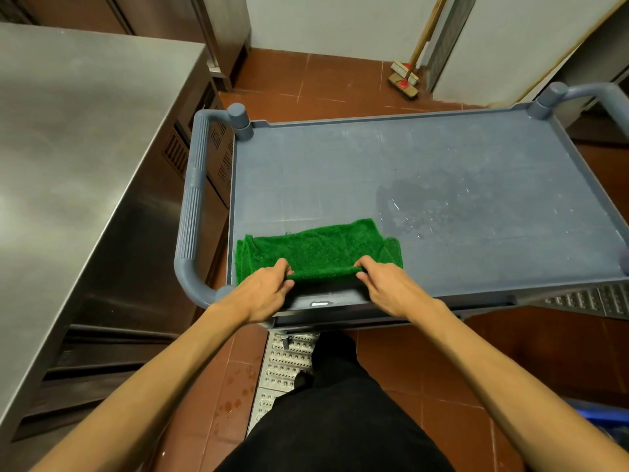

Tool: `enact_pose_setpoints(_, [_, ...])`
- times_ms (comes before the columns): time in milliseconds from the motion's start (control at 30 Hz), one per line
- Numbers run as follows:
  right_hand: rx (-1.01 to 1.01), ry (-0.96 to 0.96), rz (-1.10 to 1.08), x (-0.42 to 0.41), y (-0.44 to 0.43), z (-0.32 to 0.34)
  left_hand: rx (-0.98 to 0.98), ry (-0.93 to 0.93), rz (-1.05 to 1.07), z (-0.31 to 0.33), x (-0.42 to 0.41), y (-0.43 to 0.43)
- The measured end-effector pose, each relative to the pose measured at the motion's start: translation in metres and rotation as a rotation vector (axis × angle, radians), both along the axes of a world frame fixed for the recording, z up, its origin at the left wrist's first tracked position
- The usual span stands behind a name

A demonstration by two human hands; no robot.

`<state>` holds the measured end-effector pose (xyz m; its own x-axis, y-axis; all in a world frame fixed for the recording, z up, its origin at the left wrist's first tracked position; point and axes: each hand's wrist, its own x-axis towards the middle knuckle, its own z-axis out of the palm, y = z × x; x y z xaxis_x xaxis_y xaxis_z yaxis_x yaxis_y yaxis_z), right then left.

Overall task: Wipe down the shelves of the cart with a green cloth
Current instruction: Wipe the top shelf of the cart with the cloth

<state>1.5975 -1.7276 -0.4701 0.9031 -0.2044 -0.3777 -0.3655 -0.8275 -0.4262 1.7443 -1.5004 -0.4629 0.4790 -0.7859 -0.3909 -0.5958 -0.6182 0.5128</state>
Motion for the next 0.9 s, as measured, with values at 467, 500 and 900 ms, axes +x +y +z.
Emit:
enact_pose_setpoints(467, [-0.067,-0.02,-0.029,-0.028,0.021,0.006,0.011,0.027,0.123,0.009,-0.026,0.002])
enact_pose_setpoints(500, [-0.068,-0.025,-0.032,-0.03,0.022,0.007,0.008,0.033,0.128,0.008,-0.027,0.002])
enact_pose_setpoints(900, [-0.09,-0.053,0.142,-0.017,0.038,-0.001,-0.005,-0.093,-0.02,0.0,-0.043,-0.003])
